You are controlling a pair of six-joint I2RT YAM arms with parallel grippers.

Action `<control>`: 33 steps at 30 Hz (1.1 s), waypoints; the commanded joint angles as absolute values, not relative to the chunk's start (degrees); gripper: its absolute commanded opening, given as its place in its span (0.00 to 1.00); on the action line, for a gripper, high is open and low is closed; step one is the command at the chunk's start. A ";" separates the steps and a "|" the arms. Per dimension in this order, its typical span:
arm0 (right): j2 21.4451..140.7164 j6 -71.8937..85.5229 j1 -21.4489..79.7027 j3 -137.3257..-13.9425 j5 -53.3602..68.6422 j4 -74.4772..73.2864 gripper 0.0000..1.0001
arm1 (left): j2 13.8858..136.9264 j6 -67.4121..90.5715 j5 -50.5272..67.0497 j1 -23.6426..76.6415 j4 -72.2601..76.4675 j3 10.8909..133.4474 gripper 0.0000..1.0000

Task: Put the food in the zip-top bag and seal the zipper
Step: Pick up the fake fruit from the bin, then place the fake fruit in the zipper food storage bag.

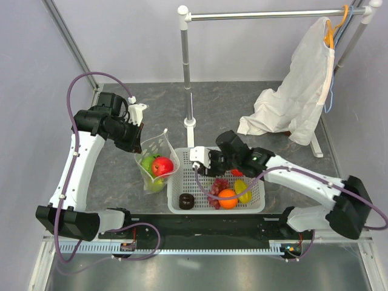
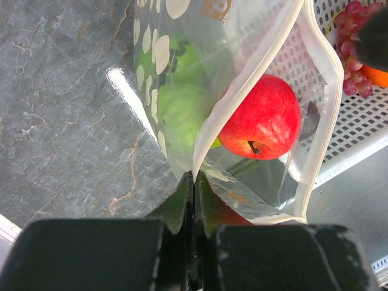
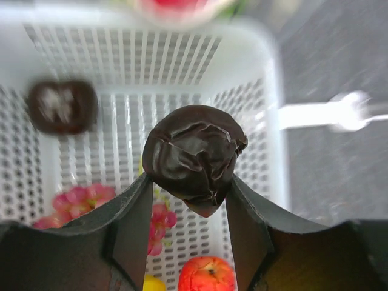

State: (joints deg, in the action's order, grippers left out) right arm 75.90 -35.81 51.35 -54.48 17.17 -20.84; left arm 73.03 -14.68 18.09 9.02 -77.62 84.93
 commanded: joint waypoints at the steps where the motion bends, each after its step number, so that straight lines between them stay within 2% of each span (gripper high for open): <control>1: 69.87 -26.56 51.50 -64.14 23.37 -22.15 0.43 | 73.30 -16.61 18.90 9.05 -81.30 85.34 0.02; 6: 77.59 -19.07 52.29 -77.04 25.66 -19.69 0.43 | 74.00 -16.44 19.16 9.05 -81.30 85.43 0.02; 13: 89.38 -19.69 54.84 -83.49 28.12 -15.21 0.43 | 74.09 -15.91 18.55 9.05 -80.95 85.43 0.02; 16: 93.50 -19.25 55.72 -85.68 26.11 -14.41 0.50 | 74.18 -15.65 18.46 8.97 -80.95 85.69 0.02; 18: 95.79 -18.11 55.81 -88.41 25.40 -14.24 0.61 | 74.09 -15.73 18.54 9.05 -80.86 85.69 0.02; 19: 96.32 -16.63 55.81 -89.11 25.05 -14.06 0.71 | 74.00 -15.73 18.46 8.97 -80.86 85.61 0.02; 20: 96.42 -15.83 55.81 -90.08 24.70 -14.06 0.85 | 74.00 -15.73 18.46 9.05 -80.77 85.61 0.02; 23: 94.05 -13.02 55.72 -89.39 24.17 -14.59 0.94 | 74.18 -15.56 18.72 9.05 -80.60 85.60 0.02; 26: 88.08 -7.33 55.28 -85.72 24.69 -15.82 0.98 | 74.53 -15.29 19.42 9.05 -80.51 85.69 0.02; 33: 72.53 3.16 54.05 -71.12 23.29 -22.93 0.98 | 74.44 -15.20 19.69 8.96 -80.42 85.78 0.02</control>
